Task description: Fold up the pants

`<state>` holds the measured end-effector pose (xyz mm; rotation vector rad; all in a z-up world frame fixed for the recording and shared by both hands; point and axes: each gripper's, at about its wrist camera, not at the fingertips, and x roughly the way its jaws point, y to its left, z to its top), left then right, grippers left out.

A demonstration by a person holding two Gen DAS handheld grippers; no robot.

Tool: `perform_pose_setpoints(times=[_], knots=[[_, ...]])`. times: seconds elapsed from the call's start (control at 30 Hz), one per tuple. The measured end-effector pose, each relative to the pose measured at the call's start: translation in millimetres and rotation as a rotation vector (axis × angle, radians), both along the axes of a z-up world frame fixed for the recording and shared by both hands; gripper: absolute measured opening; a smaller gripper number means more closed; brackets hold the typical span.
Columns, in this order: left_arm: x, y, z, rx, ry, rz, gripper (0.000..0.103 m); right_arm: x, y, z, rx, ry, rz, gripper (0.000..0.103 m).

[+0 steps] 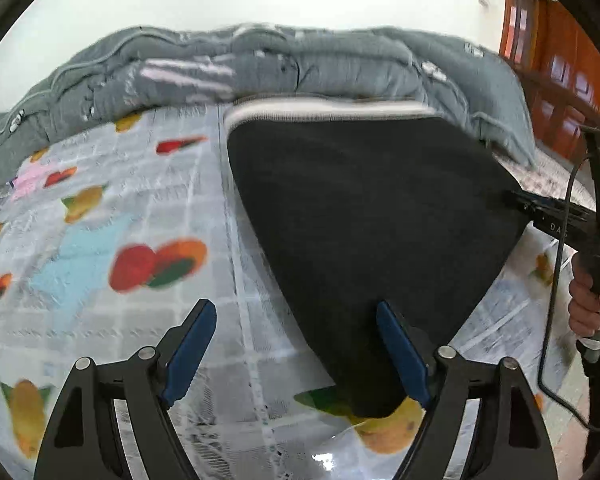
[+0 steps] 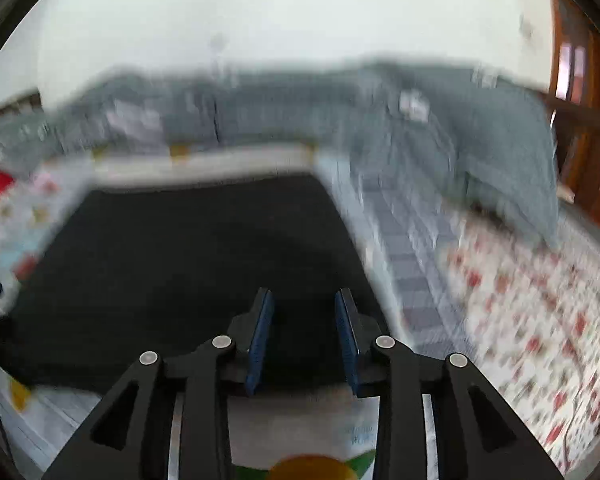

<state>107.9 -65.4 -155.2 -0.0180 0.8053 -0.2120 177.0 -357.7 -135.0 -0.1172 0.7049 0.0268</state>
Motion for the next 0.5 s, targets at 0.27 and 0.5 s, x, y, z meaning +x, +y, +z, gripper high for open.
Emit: perform_pose_setpoints(times=[0.27,0.5], knots=[[11.1,16.2,9.3,-0.123,0.08,-0.024,0.082,3.2,-13.9,1.7,0.05,0.063,0.053,0.029],[63.1,34.1,14.5,-0.246,0.117,0.0,0.08,51.6,-38.9,38.3,0.206,0.038,0.038,0.058]])
